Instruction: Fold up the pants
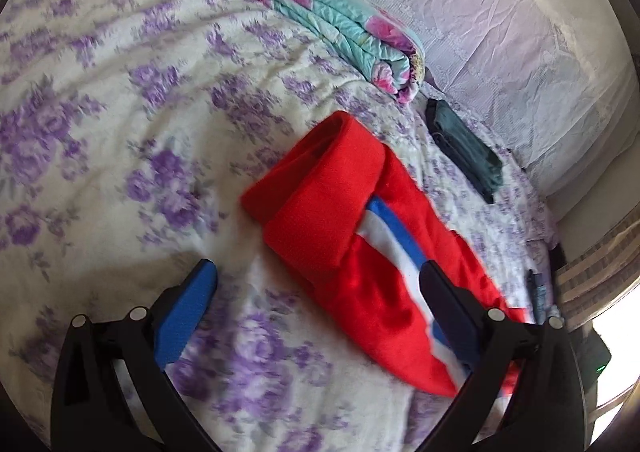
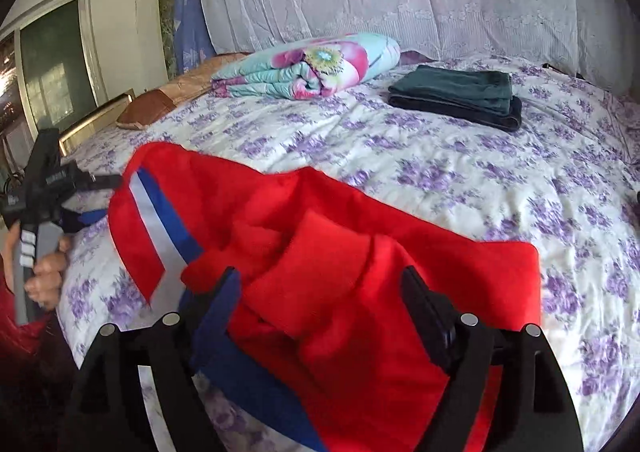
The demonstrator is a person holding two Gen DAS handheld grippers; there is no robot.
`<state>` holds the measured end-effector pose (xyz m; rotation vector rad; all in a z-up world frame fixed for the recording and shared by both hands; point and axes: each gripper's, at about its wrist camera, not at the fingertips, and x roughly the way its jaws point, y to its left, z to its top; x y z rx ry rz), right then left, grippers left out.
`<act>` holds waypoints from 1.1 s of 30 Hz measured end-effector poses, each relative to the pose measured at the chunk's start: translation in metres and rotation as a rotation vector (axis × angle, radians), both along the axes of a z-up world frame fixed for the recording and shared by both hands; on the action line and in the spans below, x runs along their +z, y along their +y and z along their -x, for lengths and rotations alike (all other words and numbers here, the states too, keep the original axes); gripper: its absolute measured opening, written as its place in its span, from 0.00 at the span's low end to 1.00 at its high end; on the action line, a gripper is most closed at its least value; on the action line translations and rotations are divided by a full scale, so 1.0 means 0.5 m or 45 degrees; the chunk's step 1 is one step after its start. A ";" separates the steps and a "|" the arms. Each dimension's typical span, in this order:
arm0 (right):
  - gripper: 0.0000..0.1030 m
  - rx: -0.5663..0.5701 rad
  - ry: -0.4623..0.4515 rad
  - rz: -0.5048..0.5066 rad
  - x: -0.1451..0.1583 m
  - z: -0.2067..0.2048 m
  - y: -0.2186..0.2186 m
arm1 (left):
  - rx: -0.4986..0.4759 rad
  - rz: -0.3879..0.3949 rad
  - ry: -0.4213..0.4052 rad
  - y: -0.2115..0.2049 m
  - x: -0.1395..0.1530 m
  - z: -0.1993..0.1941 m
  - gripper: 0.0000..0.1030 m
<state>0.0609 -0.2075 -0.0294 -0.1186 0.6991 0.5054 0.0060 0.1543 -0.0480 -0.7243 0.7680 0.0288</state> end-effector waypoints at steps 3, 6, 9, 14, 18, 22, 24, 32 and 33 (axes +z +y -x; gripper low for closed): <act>0.93 0.012 0.137 0.147 -0.046 -0.013 0.009 | -0.034 0.107 0.014 -0.009 -0.003 -0.017 0.95; 0.93 0.028 0.027 0.095 -0.011 0.020 -0.003 | -0.021 0.032 0.078 -0.029 -0.010 -0.040 0.95; 0.97 0.038 -0.075 0.055 0.007 0.054 -0.031 | -0.016 0.019 0.082 -0.037 -0.011 -0.045 0.95; 0.96 -0.030 0.011 0.048 -0.016 0.039 -0.071 | 0.021 0.095 0.048 -0.027 -0.015 -0.055 0.95; 0.97 -0.069 -0.003 -0.106 -0.002 0.039 -0.117 | 0.071 0.051 0.039 -0.033 -0.012 -0.054 0.74; 0.97 -0.095 0.147 -0.239 -0.031 0.006 -0.152 | 0.131 0.121 0.026 -0.013 -0.021 -0.042 0.52; 0.97 -0.092 0.169 -0.278 -0.034 0.002 -0.160 | 0.120 0.146 0.018 -0.009 -0.022 -0.038 0.41; 0.97 -0.186 0.064 -0.268 -0.021 0.024 -0.167 | 0.081 0.012 -0.064 -0.050 0.055 -0.017 0.29; 0.97 -0.215 0.055 -0.259 -0.021 0.027 -0.170 | 0.077 -0.010 -0.076 -0.056 0.064 -0.015 0.28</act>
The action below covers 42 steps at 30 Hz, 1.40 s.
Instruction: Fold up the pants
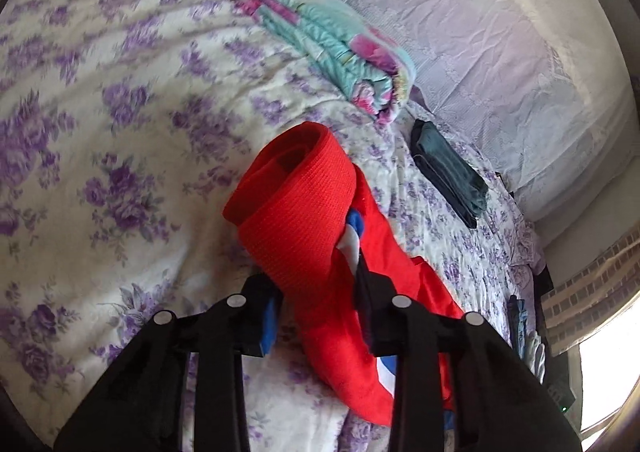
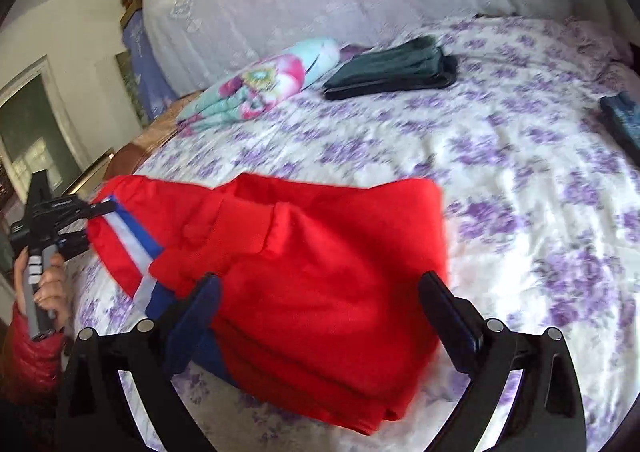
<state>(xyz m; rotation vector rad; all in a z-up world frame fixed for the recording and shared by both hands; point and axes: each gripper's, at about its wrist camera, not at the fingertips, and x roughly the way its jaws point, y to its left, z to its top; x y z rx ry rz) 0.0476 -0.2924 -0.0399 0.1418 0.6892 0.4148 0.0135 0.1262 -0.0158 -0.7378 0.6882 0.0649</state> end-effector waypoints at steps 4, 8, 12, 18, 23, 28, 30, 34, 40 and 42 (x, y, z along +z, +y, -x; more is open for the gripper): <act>0.97 -0.009 0.142 0.170 -0.029 -0.035 0.031 | -0.023 -0.164 -0.062 -0.051 0.052 0.014 0.27; 0.97 0.029 0.067 0.237 -0.011 -0.021 0.045 | -0.070 -0.332 -0.119 -0.116 0.104 0.019 0.27; 0.97 -0.073 -0.031 0.011 0.019 0.008 -0.054 | -0.146 -0.448 -0.182 -0.184 0.149 0.017 0.25; 0.97 -0.266 0.095 -0.078 -0.027 0.006 -0.175 | -0.318 -0.643 -0.277 -0.340 0.200 0.004 0.25; 0.97 -0.271 0.115 -0.320 -0.039 -0.002 -0.225 | -0.514 -0.863 -0.319 -0.520 0.176 -0.013 0.24; 0.97 -0.243 0.112 -0.291 -0.039 -0.009 -0.207 | -0.737 -0.846 -0.207 -0.631 0.087 -0.044 0.20; 0.97 -0.239 0.114 -0.319 -0.041 -0.010 -0.211 | -0.785 -0.843 -0.157 -0.653 0.050 -0.054 0.20; 0.97 -0.235 0.115 -0.325 -0.041 -0.007 -0.219 | -0.803 -0.859 -0.156 -0.653 0.038 -0.034 0.20; 0.97 -0.177 0.052 -0.406 -0.026 0.008 -0.223 | -0.831 -0.720 -0.141 -0.620 0.040 -0.033 0.21; 0.97 -0.106 0.024 -0.505 -0.012 0.022 -0.218 | -0.839 -0.727 -0.157 -0.624 0.037 -0.027 0.21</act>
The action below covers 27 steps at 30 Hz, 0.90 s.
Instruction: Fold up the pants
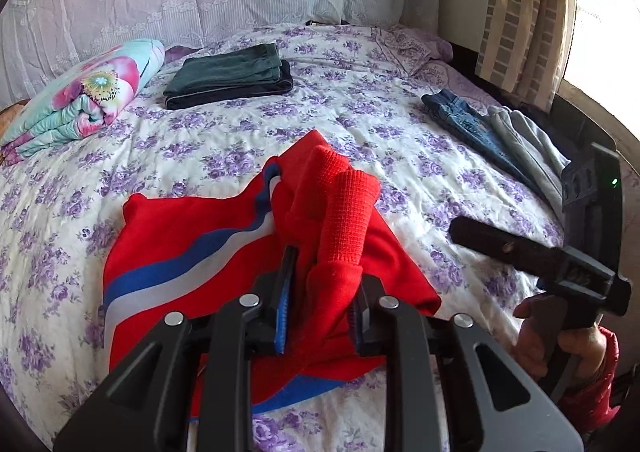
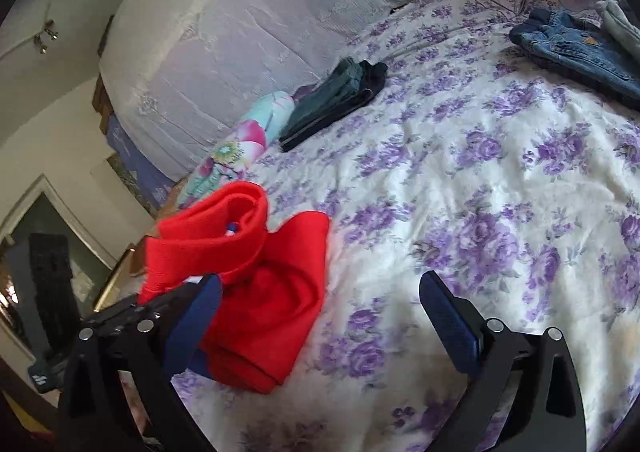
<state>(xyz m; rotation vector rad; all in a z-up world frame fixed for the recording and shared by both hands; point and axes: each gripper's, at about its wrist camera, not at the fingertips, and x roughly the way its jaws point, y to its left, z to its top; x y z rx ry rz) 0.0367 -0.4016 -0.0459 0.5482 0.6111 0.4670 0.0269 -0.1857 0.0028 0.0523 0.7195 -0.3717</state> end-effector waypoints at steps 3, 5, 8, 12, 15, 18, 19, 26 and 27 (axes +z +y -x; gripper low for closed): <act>0.97 0.183 0.066 -0.194 0.010 -0.022 0.024 | -0.031 -0.047 -0.014 -0.015 -0.005 0.008 0.21; 0.97 0.248 0.139 -0.283 0.010 -0.050 0.039 | -0.057 -0.058 -0.006 -0.027 -0.014 0.014 0.21; 0.97 0.312 0.256 -0.378 0.007 -0.098 0.057 | -0.080 -0.078 -0.008 -0.037 -0.027 0.022 0.21; 0.79 0.372 0.337 -0.358 -0.011 -0.132 0.102 | -0.100 -0.101 -0.018 -0.044 -0.041 0.033 0.22; 0.43 0.332 0.300 -0.330 -0.029 -0.129 0.105 | -0.111 -0.089 -0.011 -0.037 -0.046 0.036 0.45; 0.31 0.304 0.263 -0.373 -0.028 -0.117 0.084 | -0.155 0.048 0.041 -0.009 -0.031 0.042 0.68; 0.30 0.295 0.248 -0.368 -0.023 -0.115 0.077 | -0.161 0.089 0.048 0.005 -0.019 0.045 0.69; 0.24 0.200 0.221 -0.241 -0.030 -0.103 0.024 | 0.018 0.255 0.056 0.126 0.031 0.036 0.78; 0.24 0.177 0.242 -0.207 -0.044 -0.105 0.020 | 0.086 0.251 0.066 0.148 0.023 0.023 0.78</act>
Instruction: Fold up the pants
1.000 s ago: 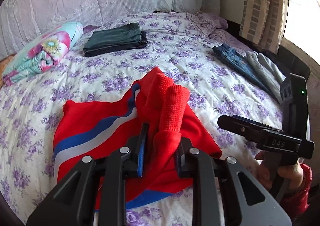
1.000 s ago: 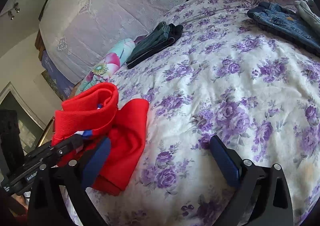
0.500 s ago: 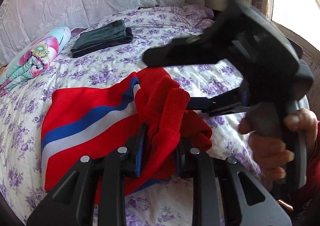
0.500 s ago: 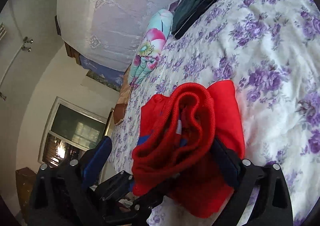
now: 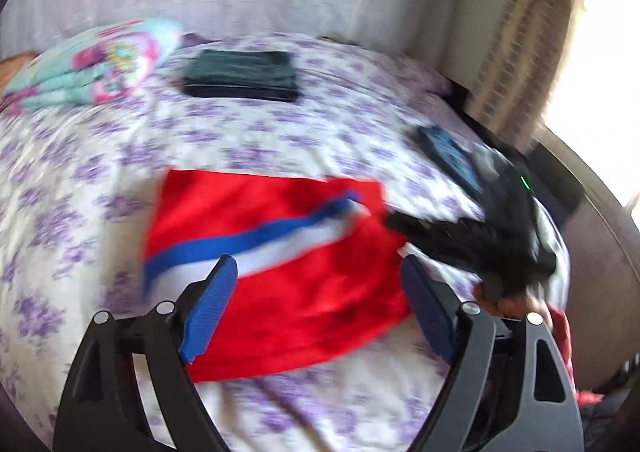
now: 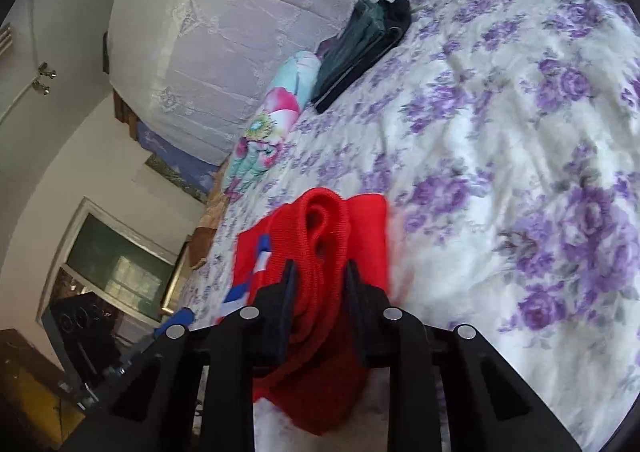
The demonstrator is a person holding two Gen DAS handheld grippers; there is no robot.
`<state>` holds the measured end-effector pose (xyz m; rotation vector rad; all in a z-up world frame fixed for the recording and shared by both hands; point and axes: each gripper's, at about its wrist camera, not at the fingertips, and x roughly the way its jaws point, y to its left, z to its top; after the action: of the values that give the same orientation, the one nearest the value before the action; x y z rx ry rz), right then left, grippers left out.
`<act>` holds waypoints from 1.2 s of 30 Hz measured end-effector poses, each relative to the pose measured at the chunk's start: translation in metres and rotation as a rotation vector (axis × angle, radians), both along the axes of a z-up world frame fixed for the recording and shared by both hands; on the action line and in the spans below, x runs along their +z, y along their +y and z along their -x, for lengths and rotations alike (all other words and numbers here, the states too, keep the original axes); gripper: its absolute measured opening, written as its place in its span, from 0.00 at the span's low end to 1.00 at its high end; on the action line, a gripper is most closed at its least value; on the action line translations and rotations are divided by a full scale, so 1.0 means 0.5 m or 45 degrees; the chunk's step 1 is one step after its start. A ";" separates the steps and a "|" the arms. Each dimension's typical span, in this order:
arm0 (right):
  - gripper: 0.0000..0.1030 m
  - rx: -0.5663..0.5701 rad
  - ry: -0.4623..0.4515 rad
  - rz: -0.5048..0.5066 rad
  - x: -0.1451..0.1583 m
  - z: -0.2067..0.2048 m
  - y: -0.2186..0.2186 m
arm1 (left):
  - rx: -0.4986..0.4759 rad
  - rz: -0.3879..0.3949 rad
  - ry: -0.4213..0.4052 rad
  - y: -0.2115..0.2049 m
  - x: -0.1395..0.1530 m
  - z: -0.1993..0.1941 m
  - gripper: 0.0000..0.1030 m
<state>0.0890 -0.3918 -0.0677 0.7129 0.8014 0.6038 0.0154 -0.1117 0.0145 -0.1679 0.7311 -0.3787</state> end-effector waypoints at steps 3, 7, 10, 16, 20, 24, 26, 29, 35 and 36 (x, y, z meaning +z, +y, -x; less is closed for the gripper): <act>0.24 -0.025 0.004 0.041 -0.003 0.007 -0.010 | 0.121 -0.047 0.080 0.038 -0.033 -0.034 0.78; 0.24 -0.066 -0.254 0.242 0.097 0.057 0.010 | 0.182 -0.066 0.175 0.064 -0.083 -0.050 0.78; 0.27 0.050 -0.387 0.394 0.147 0.086 0.077 | 0.185 -0.091 0.145 0.064 -0.093 -0.033 0.79; 0.36 0.169 -0.312 0.710 0.055 0.085 0.148 | 0.156 0.008 0.245 0.102 -0.141 -0.042 0.90; 0.48 0.137 -0.290 0.676 0.068 0.087 0.124 | 0.208 0.121 0.252 0.154 -0.111 -0.049 0.81; 0.49 0.116 -0.418 0.675 0.132 0.091 0.148 | 0.251 0.064 0.132 0.165 -0.027 -0.080 0.81; 0.52 0.117 -0.491 0.716 0.156 0.094 0.178 | 0.234 -0.045 0.113 0.142 -0.009 -0.132 0.82; 0.60 0.141 -0.548 0.795 0.156 0.097 0.223 | 0.255 -0.161 0.199 0.123 -0.047 -0.218 0.82; 0.60 0.055 -0.580 0.812 0.182 0.113 0.187 | 0.273 -0.071 0.333 0.154 -0.137 -0.257 0.82; 0.60 0.051 -0.591 0.787 0.192 0.116 0.183 | 0.271 -0.073 0.324 0.154 -0.136 -0.254 0.82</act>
<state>0.0308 -0.3003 0.0285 -0.0159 0.5211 0.4917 0.1423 -0.0345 -0.0535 -0.2406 0.9642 -0.1338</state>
